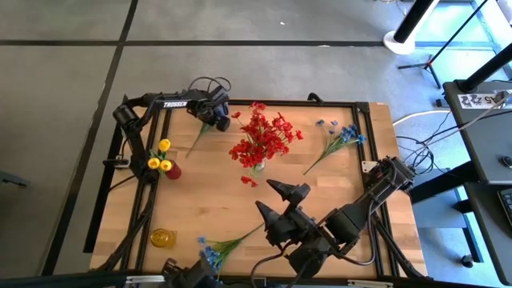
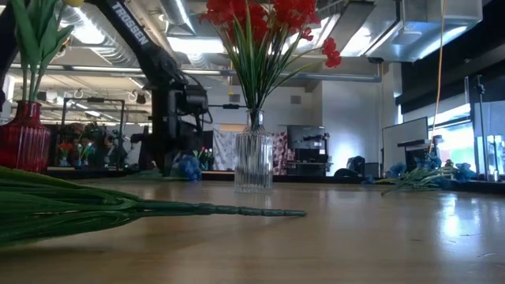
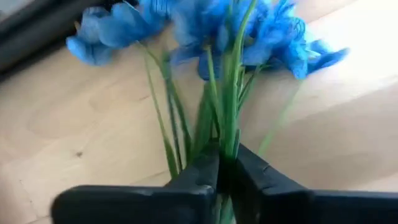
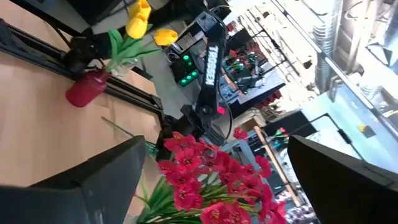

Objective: Sort flowers into vase by color
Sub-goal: Put the top left blue flower into the yellow vase

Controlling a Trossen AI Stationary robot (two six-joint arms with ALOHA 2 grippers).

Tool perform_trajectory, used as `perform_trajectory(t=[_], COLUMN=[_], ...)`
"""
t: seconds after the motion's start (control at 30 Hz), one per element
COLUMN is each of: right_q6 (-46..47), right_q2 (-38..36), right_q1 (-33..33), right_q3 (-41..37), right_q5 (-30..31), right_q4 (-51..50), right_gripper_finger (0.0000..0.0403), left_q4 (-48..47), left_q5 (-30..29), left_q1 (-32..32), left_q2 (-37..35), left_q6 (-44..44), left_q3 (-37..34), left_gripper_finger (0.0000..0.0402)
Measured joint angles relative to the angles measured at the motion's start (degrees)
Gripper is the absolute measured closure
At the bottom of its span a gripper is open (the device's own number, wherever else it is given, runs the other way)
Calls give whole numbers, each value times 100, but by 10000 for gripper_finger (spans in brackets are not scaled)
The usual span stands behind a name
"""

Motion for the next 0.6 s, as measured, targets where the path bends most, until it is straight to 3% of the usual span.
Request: perform_trajectory(t=[0.2,0.6], right_q6=[-71,-105], right_q2=[-44,-214], right_q1=[83,111], right_q3=[1,2], right_q5=[271,81], right_q4=[-79,-129], right_gripper_finger=[13,13], left_q4=[-89,-255], left_q5=[52,145], left_q1=[-466,-2511], left_q2=[-1114,-5196], left_q6=[187,174], left_q3=[-2,0], left_gripper_finger=[389,391])
